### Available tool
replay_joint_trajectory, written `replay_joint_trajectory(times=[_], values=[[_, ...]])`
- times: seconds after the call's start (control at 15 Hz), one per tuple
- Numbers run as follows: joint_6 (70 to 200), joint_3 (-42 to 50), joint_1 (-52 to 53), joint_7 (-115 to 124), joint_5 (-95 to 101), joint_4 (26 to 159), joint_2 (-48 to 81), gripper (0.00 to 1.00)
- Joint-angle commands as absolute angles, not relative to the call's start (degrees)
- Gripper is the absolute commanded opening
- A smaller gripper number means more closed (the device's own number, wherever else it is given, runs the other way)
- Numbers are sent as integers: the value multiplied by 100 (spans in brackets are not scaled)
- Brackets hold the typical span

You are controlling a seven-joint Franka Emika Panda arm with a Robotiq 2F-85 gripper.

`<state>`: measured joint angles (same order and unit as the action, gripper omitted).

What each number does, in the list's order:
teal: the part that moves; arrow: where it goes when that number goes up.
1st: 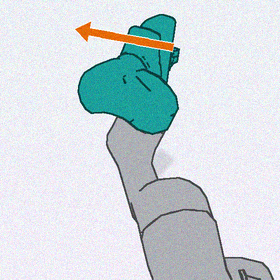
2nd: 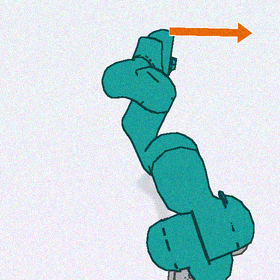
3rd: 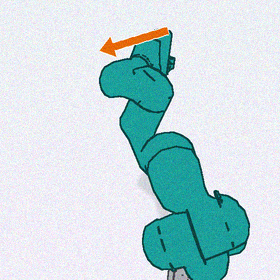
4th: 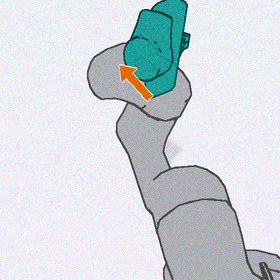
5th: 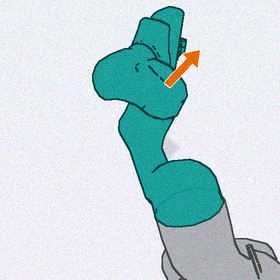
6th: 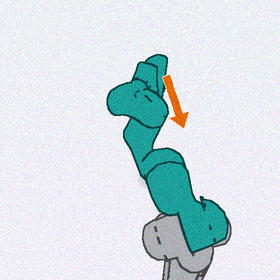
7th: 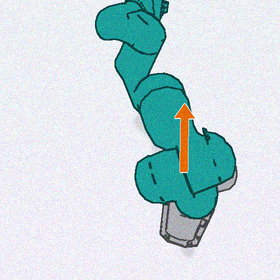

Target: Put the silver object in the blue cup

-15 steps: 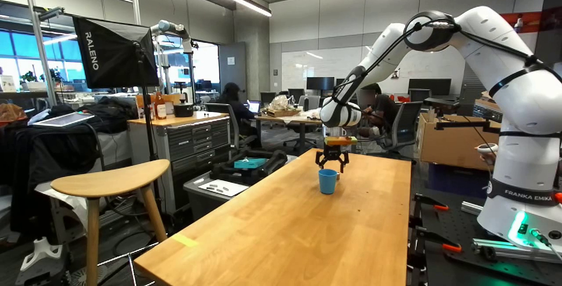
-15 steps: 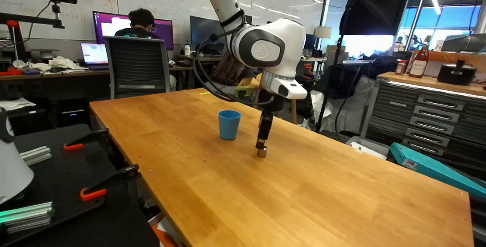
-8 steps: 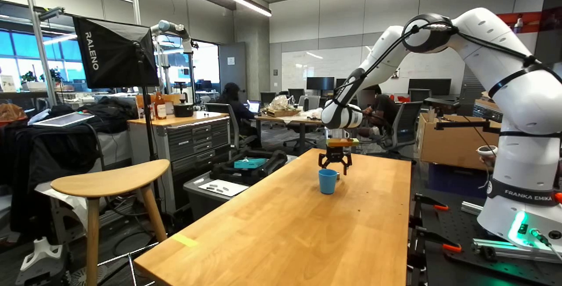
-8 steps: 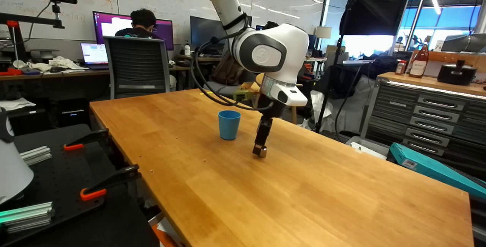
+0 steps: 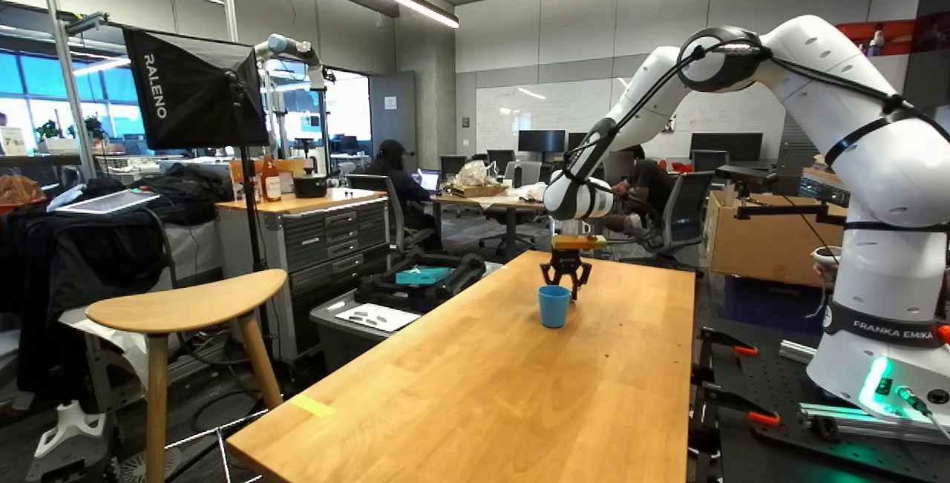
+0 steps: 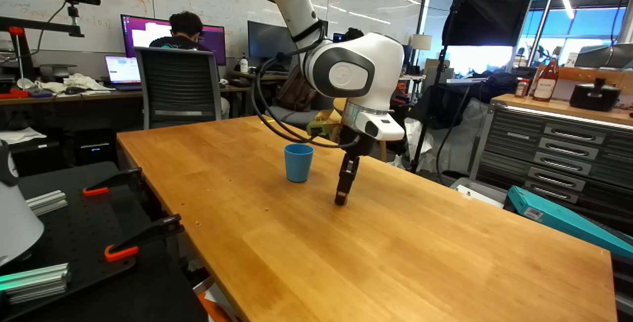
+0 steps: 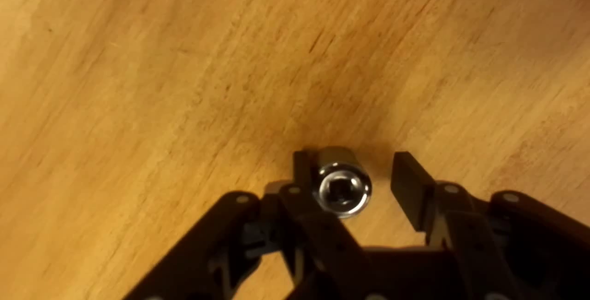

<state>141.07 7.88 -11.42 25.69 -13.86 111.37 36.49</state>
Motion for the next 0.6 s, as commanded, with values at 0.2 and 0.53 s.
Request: replay_joint_trajectory(times=[0.2,0.53], values=[[13984,583,-1162,2054,-1689,11254,3218,8],[13512,6,-1092,1278,-2194,11583,2280,8]])
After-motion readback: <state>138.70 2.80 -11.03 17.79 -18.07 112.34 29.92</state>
